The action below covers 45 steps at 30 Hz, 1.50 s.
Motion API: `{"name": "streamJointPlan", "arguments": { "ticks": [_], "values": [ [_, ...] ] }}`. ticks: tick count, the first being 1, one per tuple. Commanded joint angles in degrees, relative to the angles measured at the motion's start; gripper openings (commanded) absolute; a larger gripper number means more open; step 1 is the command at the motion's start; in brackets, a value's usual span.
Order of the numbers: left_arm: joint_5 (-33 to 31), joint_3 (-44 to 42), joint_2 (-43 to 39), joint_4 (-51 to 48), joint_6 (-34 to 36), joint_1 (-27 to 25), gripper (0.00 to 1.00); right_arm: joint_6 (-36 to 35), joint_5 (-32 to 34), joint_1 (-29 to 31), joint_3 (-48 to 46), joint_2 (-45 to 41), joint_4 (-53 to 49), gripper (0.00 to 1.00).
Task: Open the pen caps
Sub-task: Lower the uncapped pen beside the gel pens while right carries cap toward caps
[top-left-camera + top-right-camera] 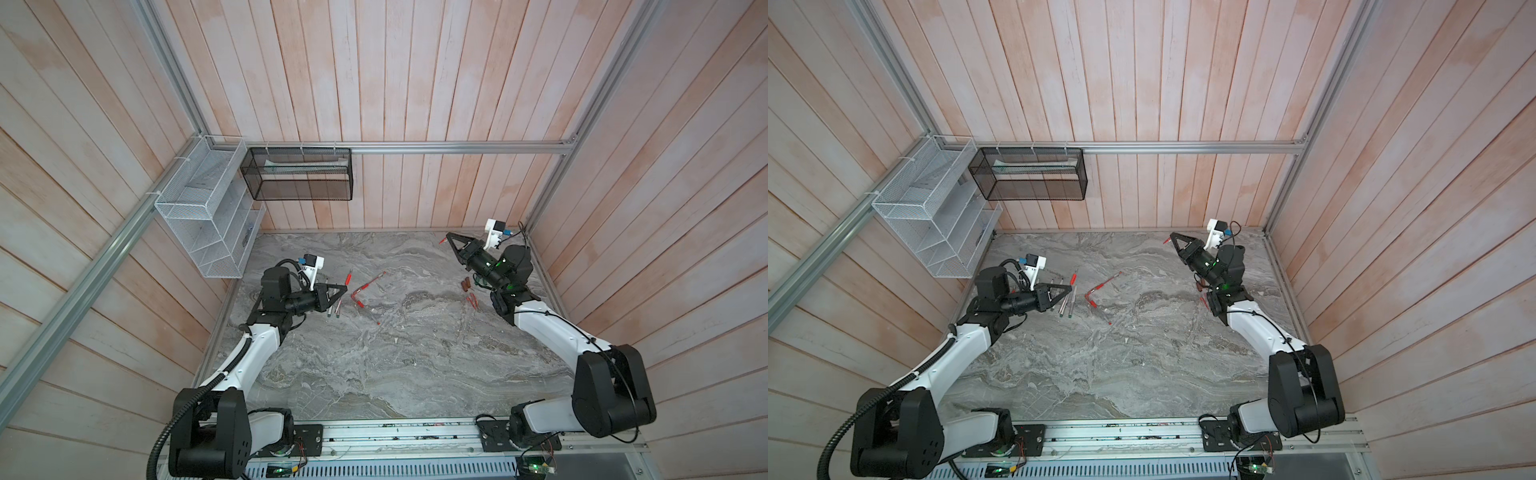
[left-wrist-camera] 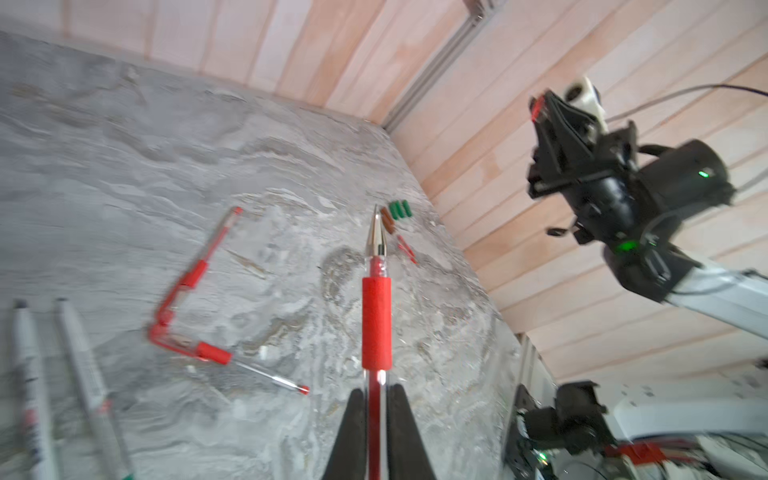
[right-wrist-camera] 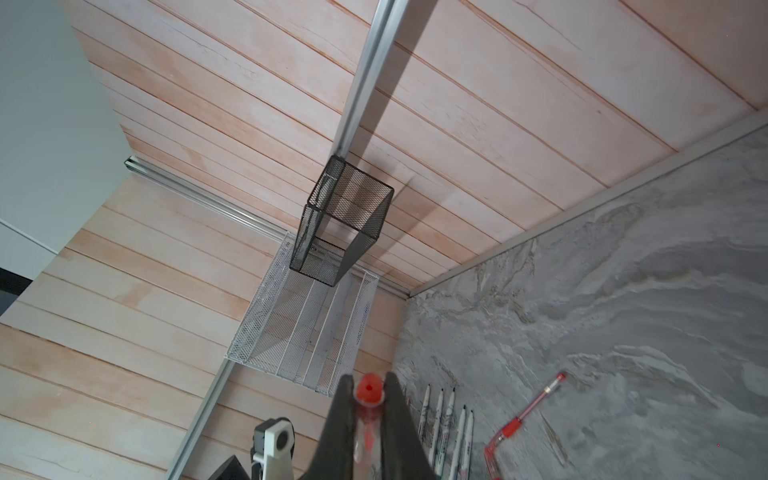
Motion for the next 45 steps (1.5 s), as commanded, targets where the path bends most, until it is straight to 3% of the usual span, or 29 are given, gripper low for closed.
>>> {"name": "streamJointPlan", "arguments": {
  "ticks": [1,4,10,17,23,32,37,45],
  "values": [
    [-14.1,1.2,0.8,-6.6,9.0,2.5,0.00,-8.1,-1.6,-2.4,-1.6,-5.7,-11.1,0.00],
    [-19.7,1.8,2.2,-7.8,11.0,5.8,0.00,-14.0,-1.2,-4.8,-2.0,-10.1,-19.7,0.00],
    [-33.3,2.8,5.0,-8.5,20.1,7.3,0.00,-24.0,-0.3,-9.9,-2.2,-15.8,-33.8,0.00],
    [-41.5,4.3,9.0,-8.5,20.7,10.5,0.00,-30.8,-0.3,-13.7,-4.4,-18.8,-40.7,0.00],
    [-42.0,6.2,14.5,-9.8,21.5,11.1,0.00,-34.1,-1.5,-16.3,-7.9,-20.8,-42.2,0.00],
    [-48.9,8.6,21.8,-10.1,24.3,11.1,0.00,-38.2,-4.8,-21.9,-10.9,-23.8,-45.4,0.00],
    [-47.9,9.2,24.4,-10.4,24.5,11.0,0.00,-38.0,-7.6,-25.5,-13.2,-25.7,-44.3,0.00],
    [-49.7,10.2,27.6,-10.8,23.7,11.0,0.00,-38.0,-8.4,-25.9,-12.7,-25.5,-44.7,0.00]
  ]
}}
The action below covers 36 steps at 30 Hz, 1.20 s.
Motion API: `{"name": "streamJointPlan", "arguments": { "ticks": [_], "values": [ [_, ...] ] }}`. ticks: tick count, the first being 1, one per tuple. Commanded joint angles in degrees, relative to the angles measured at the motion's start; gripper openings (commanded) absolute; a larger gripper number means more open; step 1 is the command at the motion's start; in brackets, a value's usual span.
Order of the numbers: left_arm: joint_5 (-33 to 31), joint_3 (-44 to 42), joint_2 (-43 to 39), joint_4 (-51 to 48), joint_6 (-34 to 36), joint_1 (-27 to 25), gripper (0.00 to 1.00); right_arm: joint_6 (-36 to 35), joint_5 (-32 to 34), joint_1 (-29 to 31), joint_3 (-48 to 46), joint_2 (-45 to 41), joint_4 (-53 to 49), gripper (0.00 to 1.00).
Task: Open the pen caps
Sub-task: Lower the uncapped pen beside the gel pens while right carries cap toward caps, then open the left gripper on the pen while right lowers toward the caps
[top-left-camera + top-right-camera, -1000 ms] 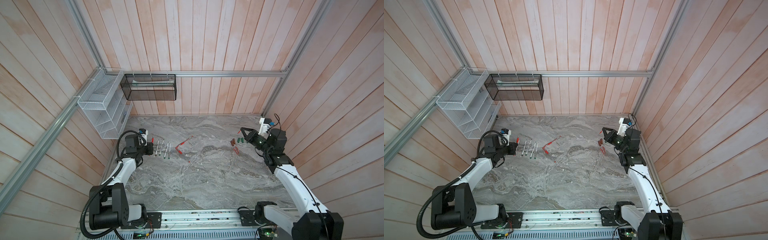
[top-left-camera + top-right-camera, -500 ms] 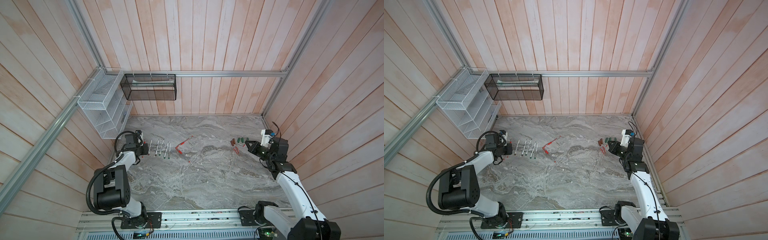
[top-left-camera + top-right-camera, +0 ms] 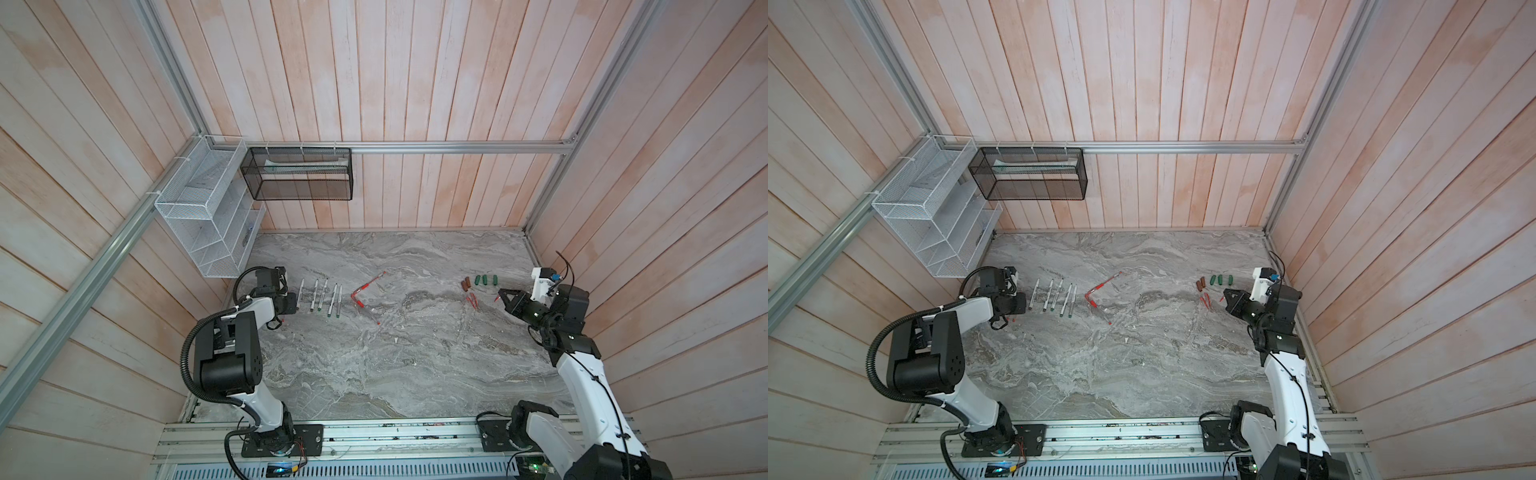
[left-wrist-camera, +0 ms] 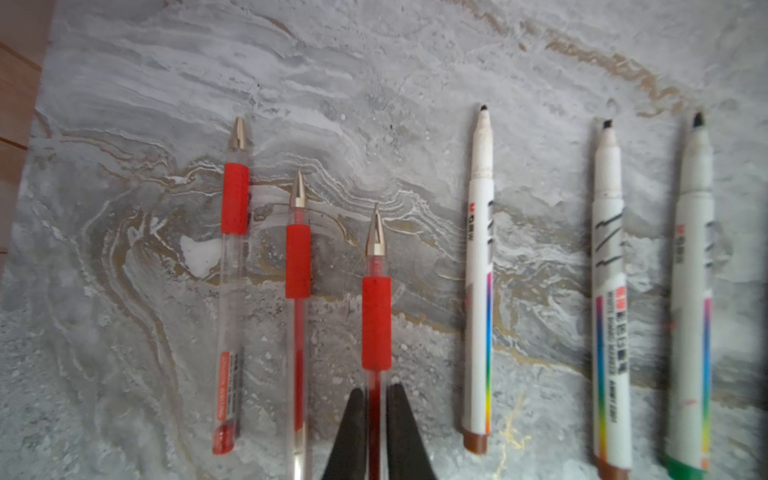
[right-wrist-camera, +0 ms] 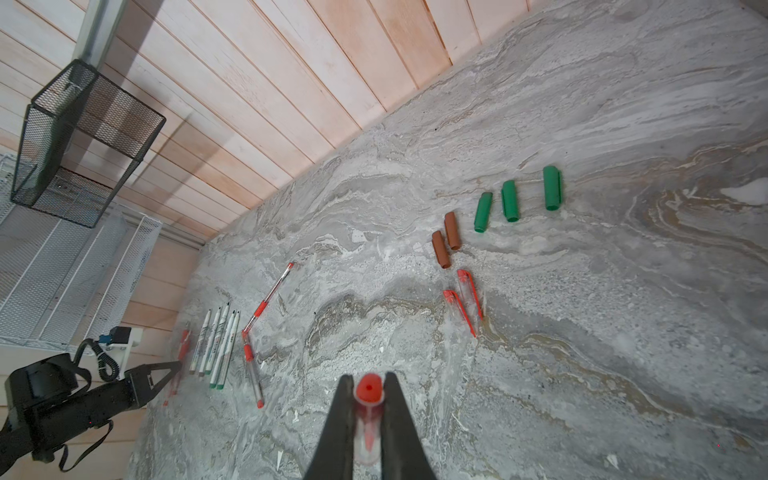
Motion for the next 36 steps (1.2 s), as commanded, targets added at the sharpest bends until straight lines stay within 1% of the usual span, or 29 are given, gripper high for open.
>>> {"name": "streamJointPlan", "arguments": {
  "ticks": [1,3,5,8,13,17,20,23,28,32,36],
  "values": [
    [-1.9,1.9,1.6,-0.3,0.1,0.1,0.00,-1.3,-1.4,-0.4,0.3,0.1,-0.9,0.00],
    [-2.7,1.9,2.1,0.0,0.1,0.0,0.00,-1.2,-0.8,-0.4,-0.1,-0.2,-0.7,0.00],
    [-2.3,2.6,2.8,-0.6,-0.1,0.1,0.00,-0.7,-0.7,-0.5,-0.7,-0.2,0.1,0.00],
    [-2.9,2.7,2.9,-0.8,-0.4,0.1,0.00,-1.3,-1.2,-0.5,0.2,0.4,-1.0,0.00],
    [-3.1,3.1,3.6,-1.1,-0.3,0.1,0.06,-1.4,-0.5,-0.4,0.0,0.4,-0.7,0.00],
    [-4.3,3.4,3.9,-1.4,0.1,0.1,0.07,-2.5,0.1,-0.6,1.3,1.2,-2.4,0.00],
    [-3.6,3.5,4.1,-1.6,-0.1,0.1,0.10,-2.7,0.7,-0.5,1.3,1.2,-2.2,0.00],
    [-4.0,3.7,3.6,-1.7,0.0,0.1,0.11,-3.6,1.6,-0.5,2.7,2.1,-4.5,0.00],
    [-2.2,4.5,2.4,-2.8,-0.8,0.1,0.20,-4.1,3.8,-0.5,3.1,3.0,-6.3,0.00],
    [-2.2,4.2,0.4,-2.5,-1.0,0.1,0.27,-4.8,6.1,-0.6,4.5,4.2,-8.4,0.00],
    [-1.0,4.2,-0.8,-2.8,-1.4,0.1,0.39,-5.6,7.3,-0.5,6.3,7.0,-9.7,0.00]
  ]
}}
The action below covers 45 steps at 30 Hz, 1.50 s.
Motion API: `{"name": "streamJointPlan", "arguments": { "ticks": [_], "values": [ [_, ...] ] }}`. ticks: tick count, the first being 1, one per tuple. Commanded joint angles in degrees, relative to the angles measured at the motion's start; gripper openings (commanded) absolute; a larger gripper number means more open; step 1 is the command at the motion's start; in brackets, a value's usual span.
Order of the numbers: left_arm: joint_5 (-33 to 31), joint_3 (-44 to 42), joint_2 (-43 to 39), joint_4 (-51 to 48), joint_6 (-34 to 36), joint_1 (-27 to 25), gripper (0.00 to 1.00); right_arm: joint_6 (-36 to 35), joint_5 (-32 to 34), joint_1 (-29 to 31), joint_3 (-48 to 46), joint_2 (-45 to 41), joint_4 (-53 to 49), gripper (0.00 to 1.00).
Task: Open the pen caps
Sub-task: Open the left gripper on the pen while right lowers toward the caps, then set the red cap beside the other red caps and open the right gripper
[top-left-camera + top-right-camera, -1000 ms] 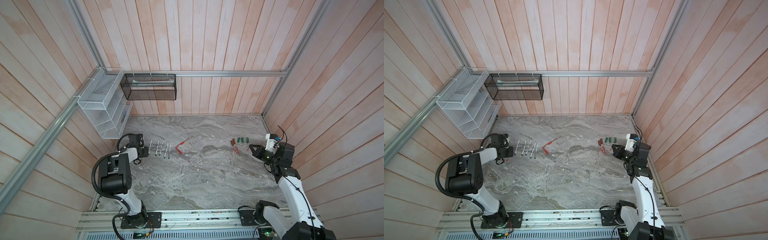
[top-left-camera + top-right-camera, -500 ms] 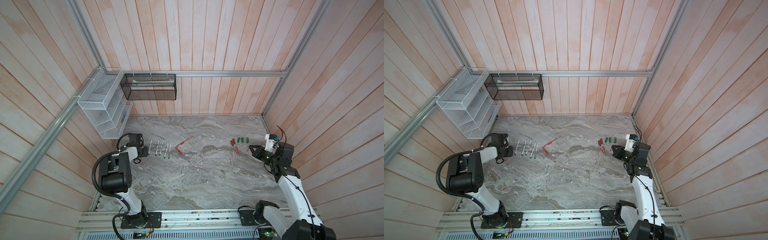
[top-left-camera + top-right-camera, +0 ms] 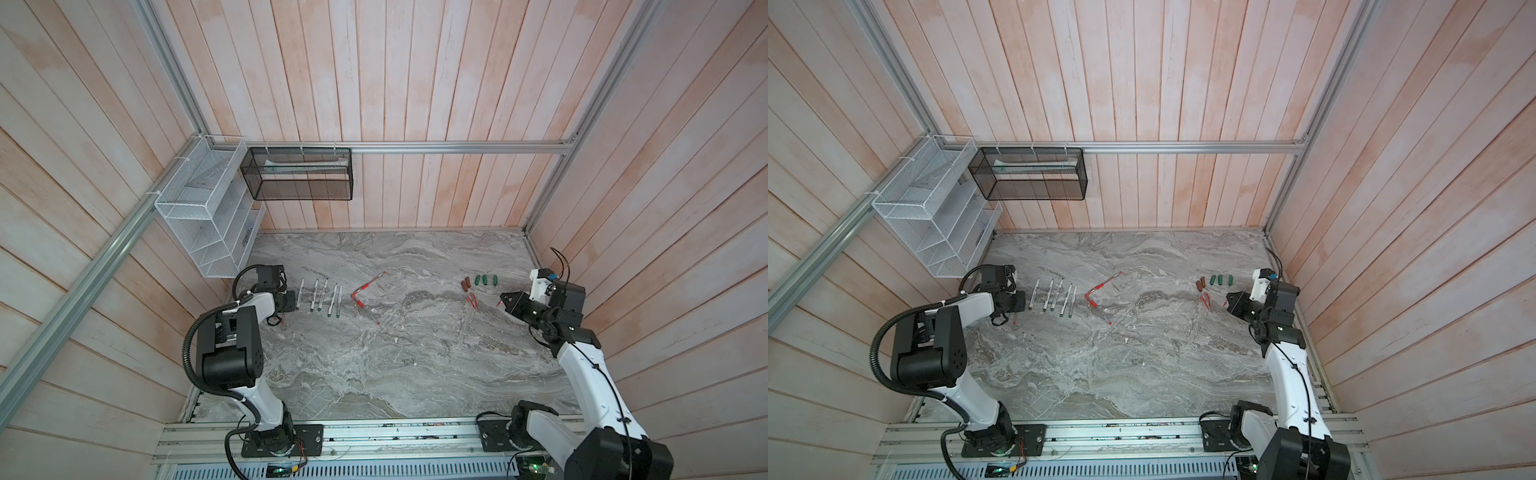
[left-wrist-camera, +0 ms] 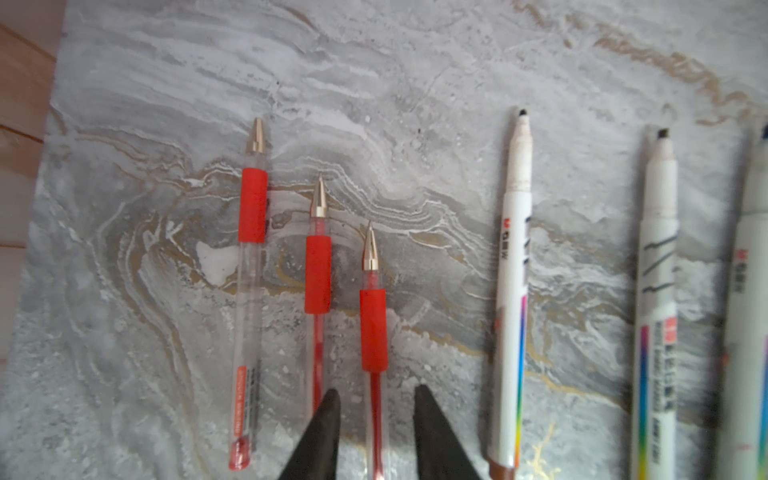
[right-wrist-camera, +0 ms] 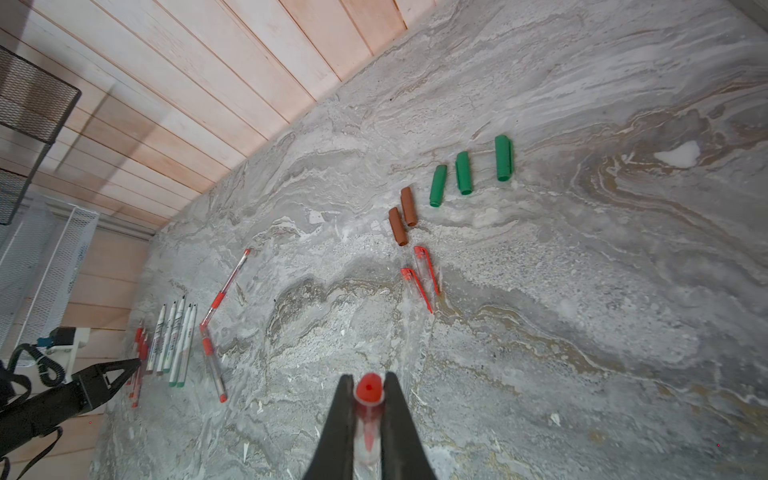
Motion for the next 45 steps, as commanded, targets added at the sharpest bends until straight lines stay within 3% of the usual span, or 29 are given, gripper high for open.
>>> {"name": "streamJointPlan", "arguments": {
  "ticks": [1,13,19,24,32,45],
  "values": [
    [1.1,1.2,-2.9,-0.8,-0.2,0.1,0.41,-1.6,2.6,-0.2,3.4,2.3,-3.1,0.00],
    [8.7,-3.2,-19.5,-0.2,-2.5,0.0,0.63,-4.9,10.4,0.7,10.7,15.2,-6.1,0.00],
    [16.4,-10.5,-29.6,4.3,-2.5,0.1,0.82,-8.4,18.8,5.2,18.0,25.2,-10.5,0.00],
    [22.0,-12.0,-31.0,4.3,-3.4,0.3,0.93,-10.5,24.4,8.0,24.6,33.8,-14.2,0.00],
    [22.5,-12.4,-31.7,5.0,-3.7,0.3,0.96,-12.5,30.9,12.7,32.7,46.3,-20.0,0.00],
    [23.4,-12.0,-31.2,4.5,-4.9,1.9,0.96,-12.3,31.1,14.6,31.8,51.4,-17.1,0.00]
  ]
}}
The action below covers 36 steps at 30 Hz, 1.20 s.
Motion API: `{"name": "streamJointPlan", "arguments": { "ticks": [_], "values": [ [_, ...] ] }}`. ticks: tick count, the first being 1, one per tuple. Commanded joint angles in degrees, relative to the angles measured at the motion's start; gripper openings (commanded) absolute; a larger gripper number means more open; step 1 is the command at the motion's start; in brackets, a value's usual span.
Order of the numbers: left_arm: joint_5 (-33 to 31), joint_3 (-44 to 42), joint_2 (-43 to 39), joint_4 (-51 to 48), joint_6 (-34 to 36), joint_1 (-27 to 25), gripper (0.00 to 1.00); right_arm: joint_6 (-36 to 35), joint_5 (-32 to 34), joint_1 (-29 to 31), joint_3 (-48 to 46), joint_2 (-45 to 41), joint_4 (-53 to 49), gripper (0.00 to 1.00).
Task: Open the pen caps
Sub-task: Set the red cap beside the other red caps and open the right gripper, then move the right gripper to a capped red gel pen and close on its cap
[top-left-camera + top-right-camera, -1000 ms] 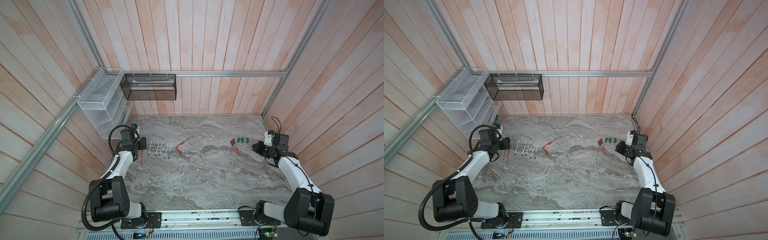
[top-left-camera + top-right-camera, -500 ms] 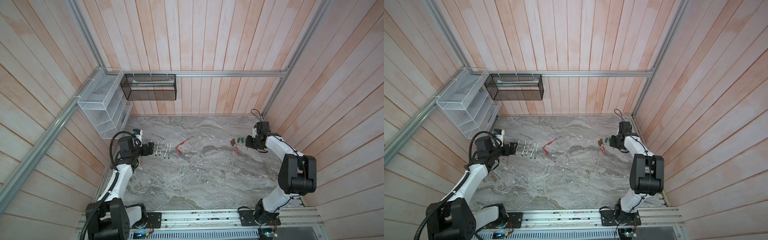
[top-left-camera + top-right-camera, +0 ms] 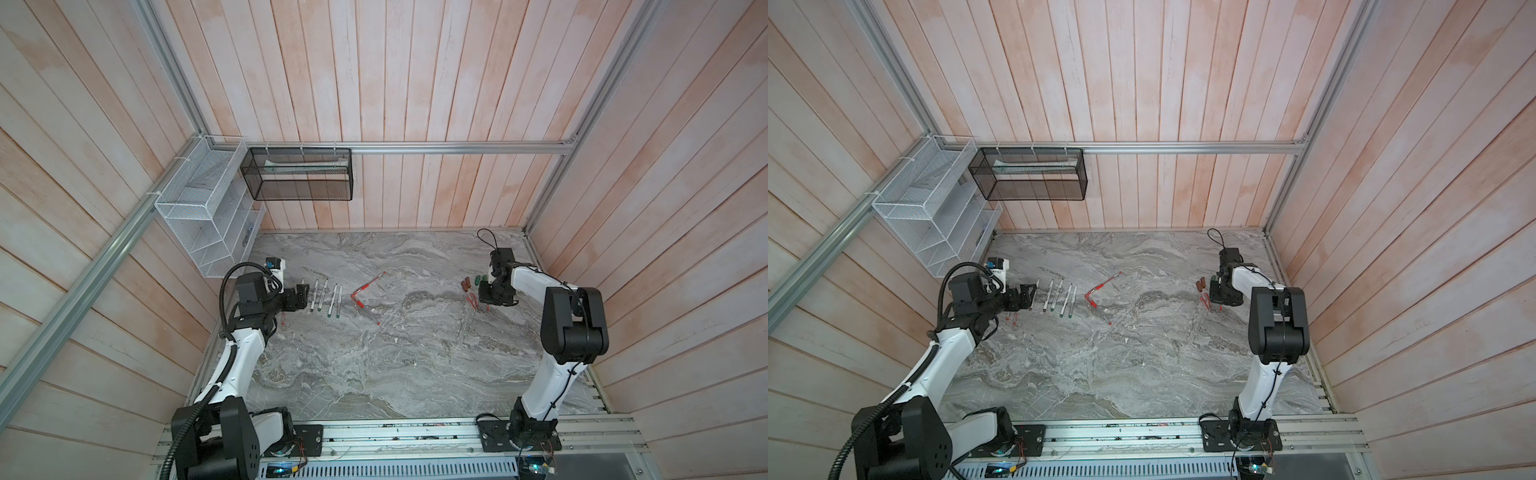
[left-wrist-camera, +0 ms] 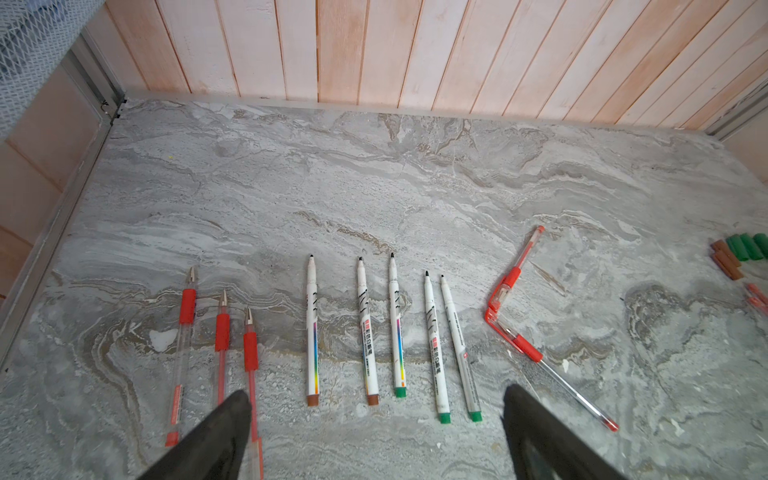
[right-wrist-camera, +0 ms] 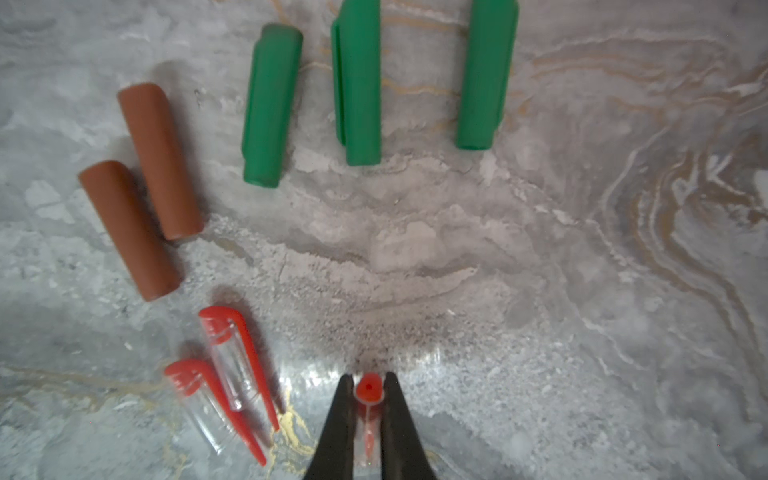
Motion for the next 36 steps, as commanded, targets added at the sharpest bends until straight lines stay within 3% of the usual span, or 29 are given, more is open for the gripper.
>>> {"name": "streamJointPlan", "arguments": {
  "ticks": [1,13,27,36],
  "values": [
    [1.1,-0.3,-0.3,1.0,-1.1,1.1,0.96,-0.3,0.4,0.6,-0.5,0.8,0.9,0.00],
    [2.7,-1.8,-1.3,1.9,-1.2,2.9,0.96,0.3,-0.3,0.9,0.0,-0.4,0.8,0.19],
    [4.0,-2.4,-1.3,2.9,-1.5,3.0,0.96,2.2,-1.2,1.1,0.8,-11.1,-0.7,0.34],
    [2.7,-1.7,-1.0,2.2,-1.6,3.1,0.96,5.6,-3.6,6.6,0.2,-18.4,0.7,0.46]
  ]
}}
